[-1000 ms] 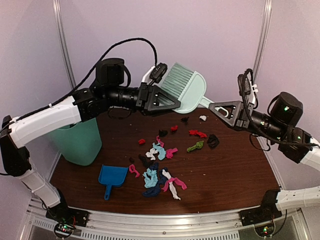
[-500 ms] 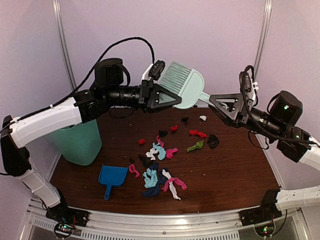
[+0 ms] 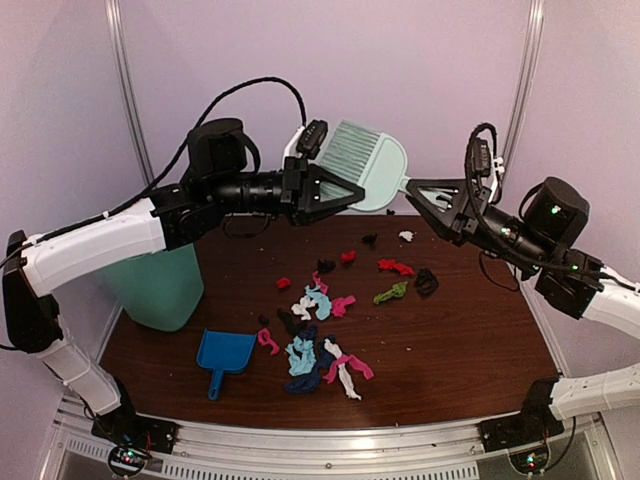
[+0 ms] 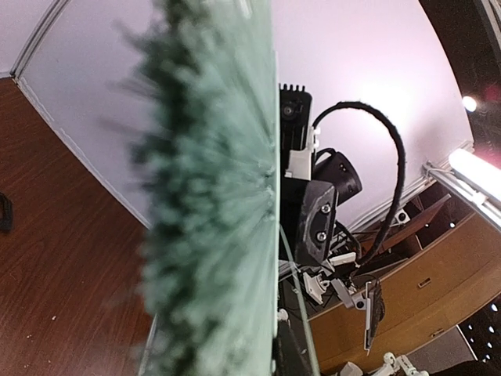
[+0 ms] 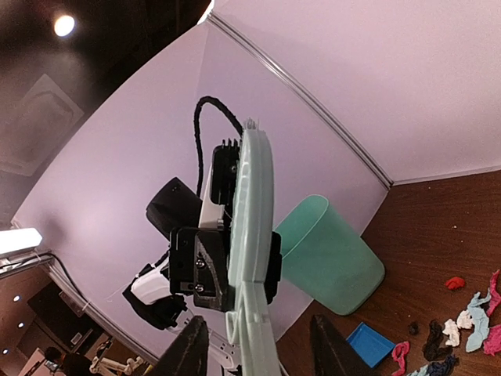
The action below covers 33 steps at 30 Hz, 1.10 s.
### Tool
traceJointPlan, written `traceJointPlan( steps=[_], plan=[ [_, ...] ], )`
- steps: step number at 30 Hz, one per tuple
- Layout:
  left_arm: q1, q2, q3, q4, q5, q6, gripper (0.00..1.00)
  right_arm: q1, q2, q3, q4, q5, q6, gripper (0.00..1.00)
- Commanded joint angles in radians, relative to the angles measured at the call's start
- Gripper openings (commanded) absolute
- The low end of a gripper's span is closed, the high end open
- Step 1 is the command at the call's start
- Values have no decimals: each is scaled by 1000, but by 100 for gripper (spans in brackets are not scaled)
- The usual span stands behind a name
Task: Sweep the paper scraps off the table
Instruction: Pass from the right arm to the left, then pass from the left arm to the right
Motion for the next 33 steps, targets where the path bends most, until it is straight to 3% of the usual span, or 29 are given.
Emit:
traceJointPlan(
  steps=[1, 6, 14, 25, 33],
  plan=[
    [-4, -1, 29, 65, 40, -14, 0, -8, 10, 35, 68, -44, 8, 42],
    [-5, -3, 30, 55, 47, -11, 0, -14, -3, 35, 64, -26, -1, 40],
    [-5, 0, 31, 47, 55, -12, 0, -20, 11, 41, 60, -60, 2, 26],
    [-6, 1, 24, 42, 53, -4, 0, -21, 35, 71, 7, -133, 3, 28],
    [-6, -1, 23, 8, 48, 19, 0, -21, 21, 69, -20, -146, 2, 20]
  ],
)
